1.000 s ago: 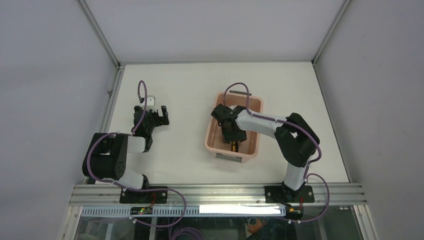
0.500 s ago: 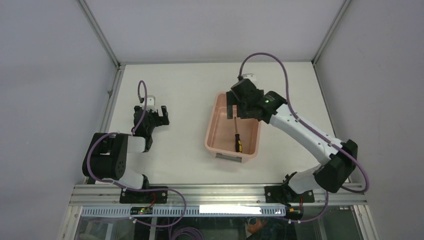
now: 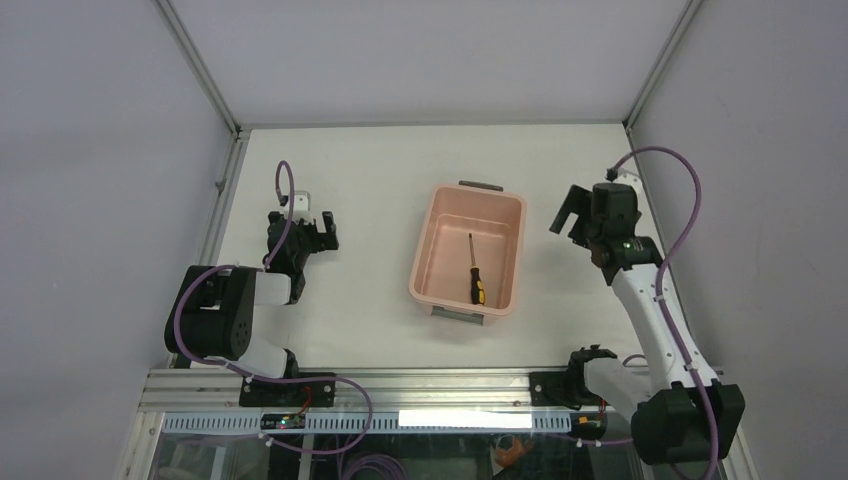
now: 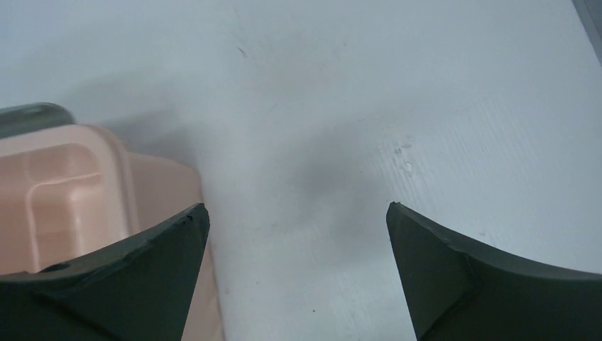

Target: Put the screwdriver in the bin

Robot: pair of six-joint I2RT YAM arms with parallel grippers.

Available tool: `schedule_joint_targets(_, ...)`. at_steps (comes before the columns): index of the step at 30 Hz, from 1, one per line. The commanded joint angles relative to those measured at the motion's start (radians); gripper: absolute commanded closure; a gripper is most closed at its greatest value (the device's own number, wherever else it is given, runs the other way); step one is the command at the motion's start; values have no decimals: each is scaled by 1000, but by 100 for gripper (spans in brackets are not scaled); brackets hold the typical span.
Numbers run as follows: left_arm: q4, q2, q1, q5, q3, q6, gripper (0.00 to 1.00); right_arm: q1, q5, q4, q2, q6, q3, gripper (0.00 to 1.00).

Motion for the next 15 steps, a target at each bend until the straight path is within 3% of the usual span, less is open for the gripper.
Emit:
schedule_joint_targets(1,54,-9,9,15,21,1,1,-57,28,254,-89,-32,-218,1)
schedule_joint_targets(7,54,-8,9,15,21,1,1,-59,75,431,-156,24,-431,1)
schedule_joint_targets(15,54,-8,9,15,21,1,1,-59,130,433,-138,123,-439,1)
